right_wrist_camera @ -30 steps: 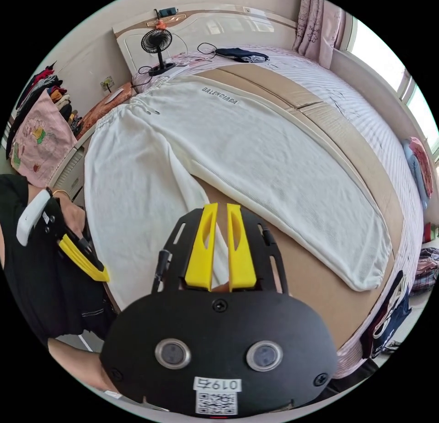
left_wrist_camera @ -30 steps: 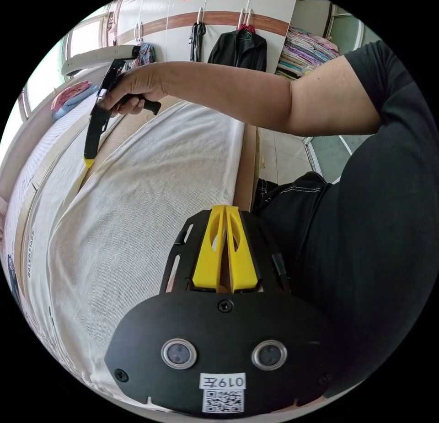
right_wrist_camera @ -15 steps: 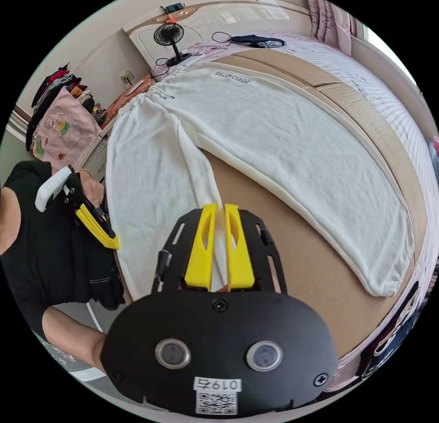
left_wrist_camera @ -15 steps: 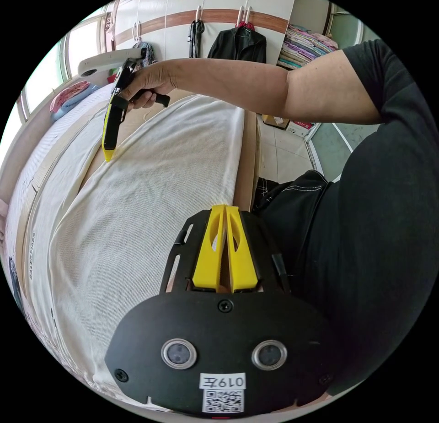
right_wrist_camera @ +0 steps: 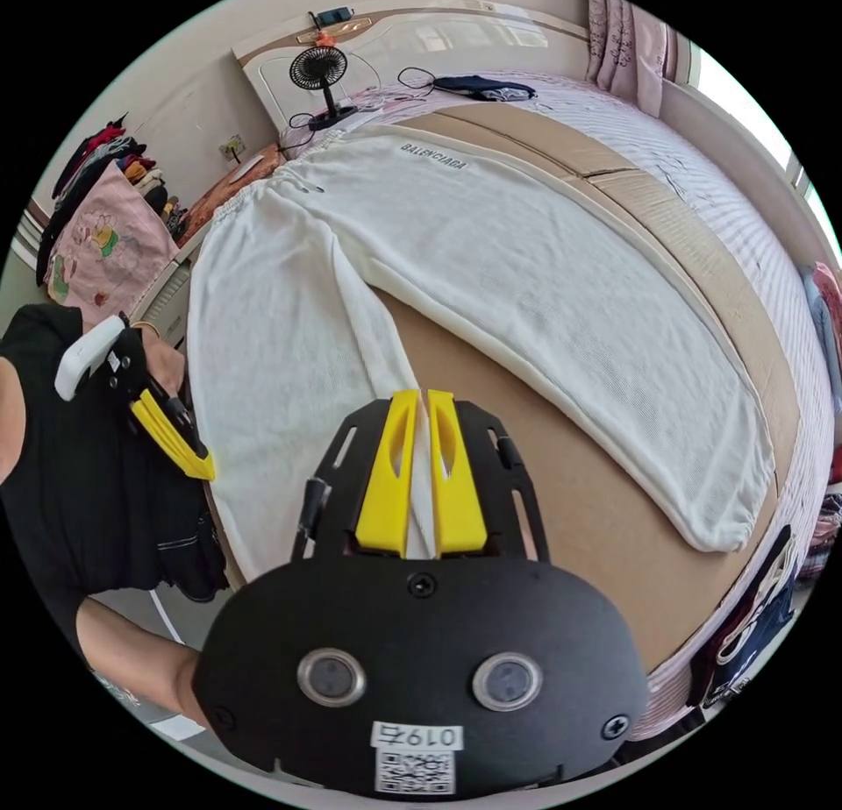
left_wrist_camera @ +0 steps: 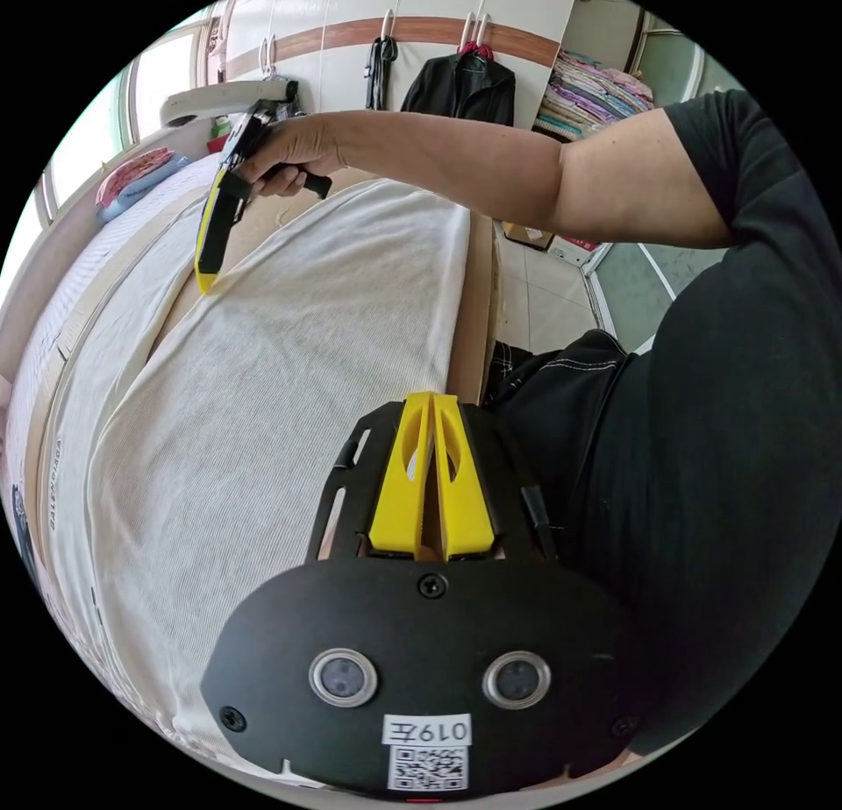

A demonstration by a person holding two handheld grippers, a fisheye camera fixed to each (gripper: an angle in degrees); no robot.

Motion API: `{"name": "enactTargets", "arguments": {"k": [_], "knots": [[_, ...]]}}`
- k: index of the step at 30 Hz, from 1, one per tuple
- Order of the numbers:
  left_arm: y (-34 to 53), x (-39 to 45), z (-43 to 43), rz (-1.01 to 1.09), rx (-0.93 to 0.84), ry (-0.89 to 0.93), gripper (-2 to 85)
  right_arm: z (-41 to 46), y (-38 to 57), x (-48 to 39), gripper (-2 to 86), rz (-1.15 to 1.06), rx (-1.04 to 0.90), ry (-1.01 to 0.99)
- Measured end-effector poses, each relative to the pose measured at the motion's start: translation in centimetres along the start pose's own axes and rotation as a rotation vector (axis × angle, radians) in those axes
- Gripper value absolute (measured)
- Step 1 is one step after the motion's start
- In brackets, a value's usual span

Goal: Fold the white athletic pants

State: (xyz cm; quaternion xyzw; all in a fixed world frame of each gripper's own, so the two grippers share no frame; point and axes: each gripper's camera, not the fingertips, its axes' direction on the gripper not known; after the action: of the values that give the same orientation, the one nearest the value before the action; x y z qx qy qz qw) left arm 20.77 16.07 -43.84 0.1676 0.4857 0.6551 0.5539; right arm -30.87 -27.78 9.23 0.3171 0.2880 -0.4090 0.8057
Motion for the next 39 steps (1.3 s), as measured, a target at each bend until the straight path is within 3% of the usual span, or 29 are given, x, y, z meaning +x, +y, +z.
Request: {"name": "enactTargets", "arguments": {"k": [3,8,12,17,20,25,36,39], "knots": [[-0.3,0.0,0.2,-0.001,0.000,0.002,0.3,-2.2,2.0,1.2,6.8,0.025,0.009,-0.055],[-0.9,0.1,0.7,0.007,-0.006,0.002,0.4,-3.7,5.7,2.9,5.9,0.057,0.012,-0.196],[-1.5,0.4,1.1,0.014,-0.016,-0.016,0.6,-3.6,7.0,1.7,6.7,0.050,-0.030,-0.186],[-4.4,3.5,1.0,0.111,0.008,-0.206,1.6,-4.3,8.7,-1.1,5.1,0.028,-0.074,-0.114],[-7.1,4.6,2.0,0.181,0.057,-0.174,2.7,-5.2,9.9,-2.3,4.9,0.031,-0.078,-0.116],[-10.5,5.9,6.3,0.268,-0.080,-0.355,2.4,-6.7,12.1,-5.2,2.8,0.041,-0.072,-0.062],[-13.5,1.4,7.9,0.201,-0.116,-0.170,1.0,-11.3,19.7,-12.7,1.0,0.094,0.061,0.040],[-14.0,-2.2,6.1,0.149,-0.046,-0.078,1.1,-15.4,24.1,-16.4,4.2,0.140,0.214,0.120]]}}
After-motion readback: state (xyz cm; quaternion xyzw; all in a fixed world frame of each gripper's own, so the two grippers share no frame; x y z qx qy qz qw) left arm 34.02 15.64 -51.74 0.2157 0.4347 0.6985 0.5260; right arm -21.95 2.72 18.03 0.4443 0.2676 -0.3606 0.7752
